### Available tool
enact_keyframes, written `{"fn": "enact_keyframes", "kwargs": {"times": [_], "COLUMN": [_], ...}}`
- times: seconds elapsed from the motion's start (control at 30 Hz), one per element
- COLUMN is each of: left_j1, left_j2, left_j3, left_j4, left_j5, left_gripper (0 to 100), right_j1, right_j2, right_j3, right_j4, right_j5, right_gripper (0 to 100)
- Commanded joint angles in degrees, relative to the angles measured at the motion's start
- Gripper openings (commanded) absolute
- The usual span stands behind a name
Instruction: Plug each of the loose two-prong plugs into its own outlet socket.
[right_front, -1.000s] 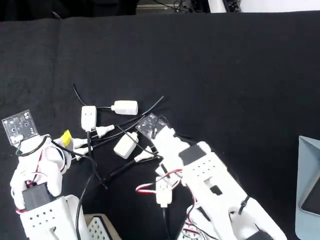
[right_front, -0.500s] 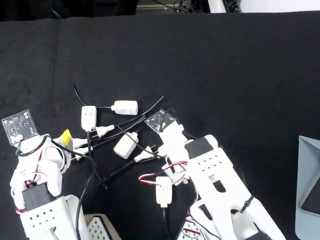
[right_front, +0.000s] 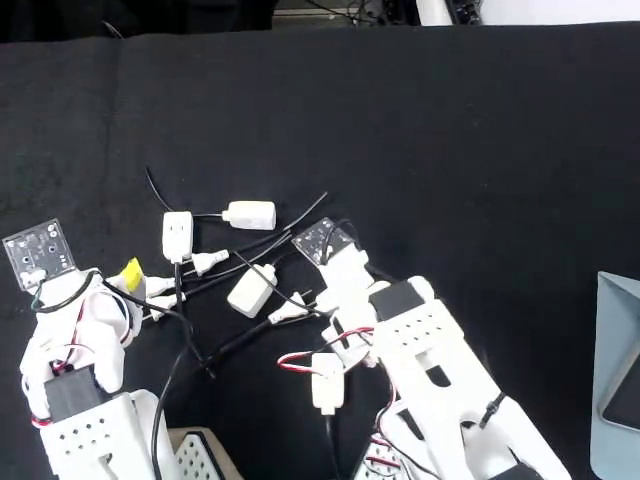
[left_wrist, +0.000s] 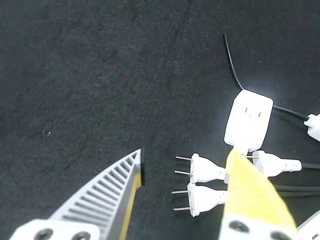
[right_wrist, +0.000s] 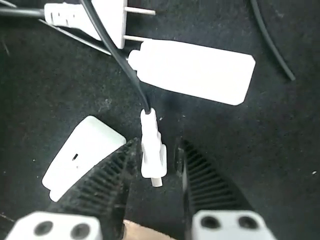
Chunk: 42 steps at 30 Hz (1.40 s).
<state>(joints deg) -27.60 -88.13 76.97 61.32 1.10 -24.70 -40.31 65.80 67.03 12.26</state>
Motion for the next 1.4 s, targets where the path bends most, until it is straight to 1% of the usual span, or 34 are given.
{"fn": "enact_keyframes", "kwargs": {"times": [0.0, 0.33, 0.47, 0.5, 0.6, 0.63, 0.83, 1.0, 1.17, 1.37], "left_j1": [-0.4, -0.6, -0.7, -0.7, -0.7, -0.7, -0.7, -0.7, -0.7, -0.7], "left_j2": [-0.6, -0.6, -0.6, -0.6, -0.6, -0.6, -0.6, -0.6, -0.6, -0.6], "left_j3": [-2.2, -2.2, -2.2, -2.2, -2.2, -2.2, -2.2, -2.2, -2.2, -2.2], "left_j4": [-1.3, -1.3, -1.2, -1.2, -1.2, -1.2, -1.2, -1.2, -1.2, -1.2], "left_j5": [0.2, 0.2, 0.2, 0.2, 0.2, 0.2, 0.2, 0.2, 0.2, 0.2], "left_gripper": [27, 27, 27, 27, 27, 27, 27, 27, 27, 27], "right_j1": [-2.1, -1.8, -1.8, -1.8, -1.7, -1.7, -1.8, -2.0, -2.0, -2.0], "right_j2": [-1.1, 9.4, 11.4, 11.3, 10.3, 9.9, 9.5, 9.5, 9.5, 9.5], "right_j3": [0.0, -3.0, -3.6, -4.0, -5.8, -6.5, -7.8, -8.0, -7.7, -7.7], "right_j4": [-0.4, -0.8, -0.8, -0.8, -0.5, -0.3, 3.9, 3.4, 0.0, 0.0], "right_j5": [-0.7, -0.7, -0.7, -0.7, -0.7, -0.7, -0.8, -0.7, -0.7, -0.8], "right_gripper": [11.0, 10.6, 10.5, 9.6, 1.8, 1.2, 14.7, 14.2, 14.2, 13.7]}}
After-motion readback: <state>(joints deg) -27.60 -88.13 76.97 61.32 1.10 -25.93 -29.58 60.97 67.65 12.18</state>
